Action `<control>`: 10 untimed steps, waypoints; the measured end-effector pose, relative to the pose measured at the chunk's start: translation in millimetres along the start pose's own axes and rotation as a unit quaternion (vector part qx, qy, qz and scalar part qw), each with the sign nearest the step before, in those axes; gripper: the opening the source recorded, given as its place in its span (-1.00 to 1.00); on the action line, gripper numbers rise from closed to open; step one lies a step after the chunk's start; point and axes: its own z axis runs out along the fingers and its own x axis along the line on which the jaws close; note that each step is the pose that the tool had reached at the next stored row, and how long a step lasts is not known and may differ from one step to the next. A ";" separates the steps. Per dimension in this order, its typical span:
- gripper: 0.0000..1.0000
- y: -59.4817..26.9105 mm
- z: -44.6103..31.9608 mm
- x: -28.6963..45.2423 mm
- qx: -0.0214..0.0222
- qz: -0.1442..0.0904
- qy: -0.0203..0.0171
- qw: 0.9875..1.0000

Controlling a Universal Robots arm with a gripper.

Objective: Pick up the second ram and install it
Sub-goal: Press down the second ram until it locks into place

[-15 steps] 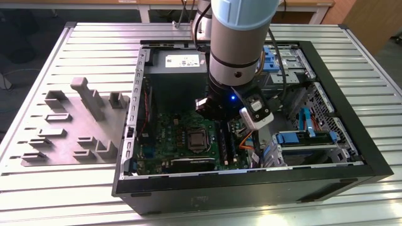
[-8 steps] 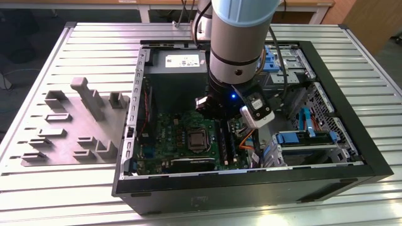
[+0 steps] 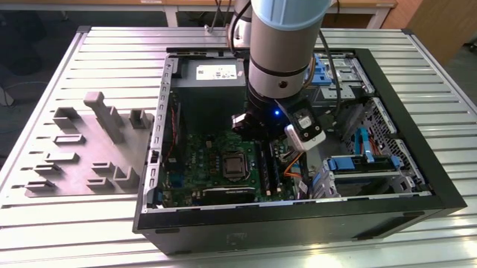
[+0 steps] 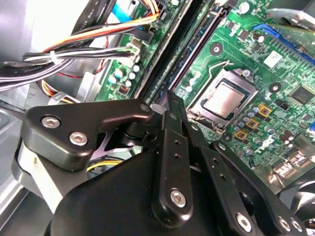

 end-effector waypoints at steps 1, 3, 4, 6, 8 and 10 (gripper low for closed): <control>-0.79 0.9 0.1 0.1 0.000 0.000 0.000 1.000; -0.79 3.3 0.1 0.1 0.000 0.000 0.000 1.000; -0.79 4.6 0.2 0.1 0.000 0.000 0.000 1.000; -0.79 7.8 0.3 0.2 0.000 0.000 0.000 1.000; -0.79 11.3 0.5 0.3 0.000 0.000 0.000 1.000; -0.79 13.7 0.6 0.4 0.000 0.000 0.000 1.000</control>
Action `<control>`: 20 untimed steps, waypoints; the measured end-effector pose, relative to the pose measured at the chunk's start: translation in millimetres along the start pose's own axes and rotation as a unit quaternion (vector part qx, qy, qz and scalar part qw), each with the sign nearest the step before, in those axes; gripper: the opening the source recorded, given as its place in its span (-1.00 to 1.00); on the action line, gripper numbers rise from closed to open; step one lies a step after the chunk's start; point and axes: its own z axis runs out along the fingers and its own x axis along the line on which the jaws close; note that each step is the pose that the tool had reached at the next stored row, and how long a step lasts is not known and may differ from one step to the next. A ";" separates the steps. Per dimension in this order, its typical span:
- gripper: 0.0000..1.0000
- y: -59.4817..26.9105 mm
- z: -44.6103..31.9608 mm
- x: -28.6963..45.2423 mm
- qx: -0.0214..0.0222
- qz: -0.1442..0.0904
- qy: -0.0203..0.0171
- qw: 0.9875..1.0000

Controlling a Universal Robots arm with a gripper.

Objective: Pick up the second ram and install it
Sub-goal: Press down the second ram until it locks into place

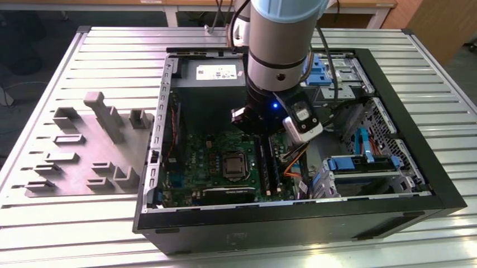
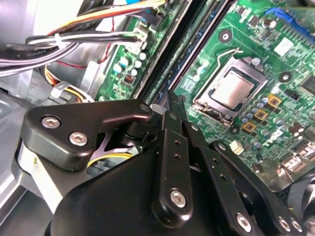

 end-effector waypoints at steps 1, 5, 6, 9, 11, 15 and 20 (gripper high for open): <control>-0.79 1.2 0.0 0.0 0.000 0.000 0.000 1.000; -0.79 6.6 0.3 0.2 0.000 0.000 0.000 1.000; -0.79 8.0 0.4 0.2 0.000 0.000 0.000 1.000; -0.79 11.5 0.5 0.3 0.000 0.000 0.000 1.000; -0.79 13.5 0.7 0.3 0.000 0.000 0.000 1.000; -0.79 17.9 0.9 0.5 0.000 0.000 0.000 1.000; -0.79 18.2 0.9 0.4 0.000 0.000 0.000 1.000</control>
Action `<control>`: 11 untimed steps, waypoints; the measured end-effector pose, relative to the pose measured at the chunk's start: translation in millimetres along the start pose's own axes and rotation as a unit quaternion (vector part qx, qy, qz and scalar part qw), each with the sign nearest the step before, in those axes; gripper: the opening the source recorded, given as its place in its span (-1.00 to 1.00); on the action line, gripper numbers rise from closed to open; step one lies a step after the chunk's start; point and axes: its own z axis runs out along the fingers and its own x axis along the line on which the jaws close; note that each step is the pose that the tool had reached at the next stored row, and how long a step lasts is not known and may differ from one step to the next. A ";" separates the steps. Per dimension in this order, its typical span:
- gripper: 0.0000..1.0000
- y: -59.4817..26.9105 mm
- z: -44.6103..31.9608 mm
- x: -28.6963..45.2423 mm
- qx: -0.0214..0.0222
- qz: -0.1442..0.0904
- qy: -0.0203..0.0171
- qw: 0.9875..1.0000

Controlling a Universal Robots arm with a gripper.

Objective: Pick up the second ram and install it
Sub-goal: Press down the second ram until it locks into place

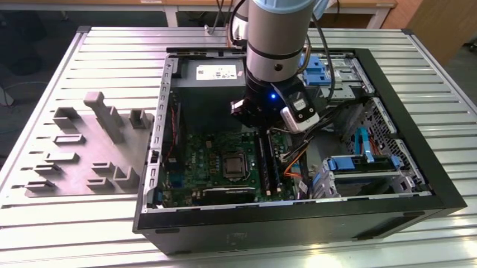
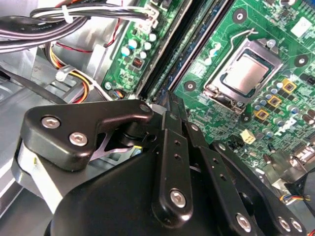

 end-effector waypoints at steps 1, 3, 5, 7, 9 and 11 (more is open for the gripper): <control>-0.79 0.0 0.1 -0.7 0.000 0.000 0.000 1.000; -0.79 0.1 0.5 -2.7 0.000 0.000 0.000 1.000; -0.79 0.4 1.1 -3.7 0.000 0.000 0.000 1.000; -0.79 1.6 2.3 -3.6 -0.001 0.000 0.000 1.000; -0.79 3.8 3.3 -3.5 -0.001 0.000 0.000 1.000; -0.79 5.2 4.3 -3.4 -0.001 0.000 0.000 1.000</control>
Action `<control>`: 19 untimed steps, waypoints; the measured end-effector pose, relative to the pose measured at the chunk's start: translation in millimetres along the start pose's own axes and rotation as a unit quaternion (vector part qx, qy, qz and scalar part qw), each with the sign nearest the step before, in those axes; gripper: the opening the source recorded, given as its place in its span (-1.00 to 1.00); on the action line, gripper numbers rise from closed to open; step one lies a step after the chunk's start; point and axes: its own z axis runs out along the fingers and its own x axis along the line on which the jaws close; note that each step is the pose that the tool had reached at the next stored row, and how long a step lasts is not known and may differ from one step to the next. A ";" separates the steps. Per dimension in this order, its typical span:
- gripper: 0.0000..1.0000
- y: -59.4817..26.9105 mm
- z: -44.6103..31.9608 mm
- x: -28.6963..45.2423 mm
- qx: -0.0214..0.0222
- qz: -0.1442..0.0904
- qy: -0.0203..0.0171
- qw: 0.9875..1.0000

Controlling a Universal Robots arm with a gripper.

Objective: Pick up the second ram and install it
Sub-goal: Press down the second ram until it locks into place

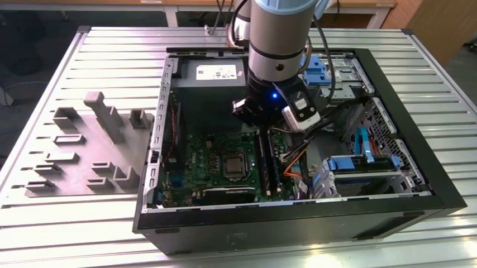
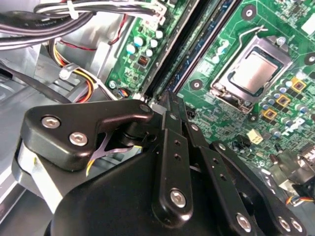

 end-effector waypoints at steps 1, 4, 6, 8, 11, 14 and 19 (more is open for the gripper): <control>-0.79 0.6 0.5 0.0 0.000 0.000 0.000 1.000; -0.79 1.1 2.8 0.1 0.000 0.000 0.000 1.000; -0.79 1.1 4.7 0.2 -0.001 0.000 0.000 1.000; -0.79 1.0 5.0 0.3 -0.001 0.000 0.000 1.000; -0.79 1.5 5.6 0.6 -0.001 0.000 0.000 1.000; -0.79 2.5 6.4 1.2 -0.001 0.000 0.000 1.000; -0.79 2.8 9.8 1.6 -0.001 0.000 0.000 1.000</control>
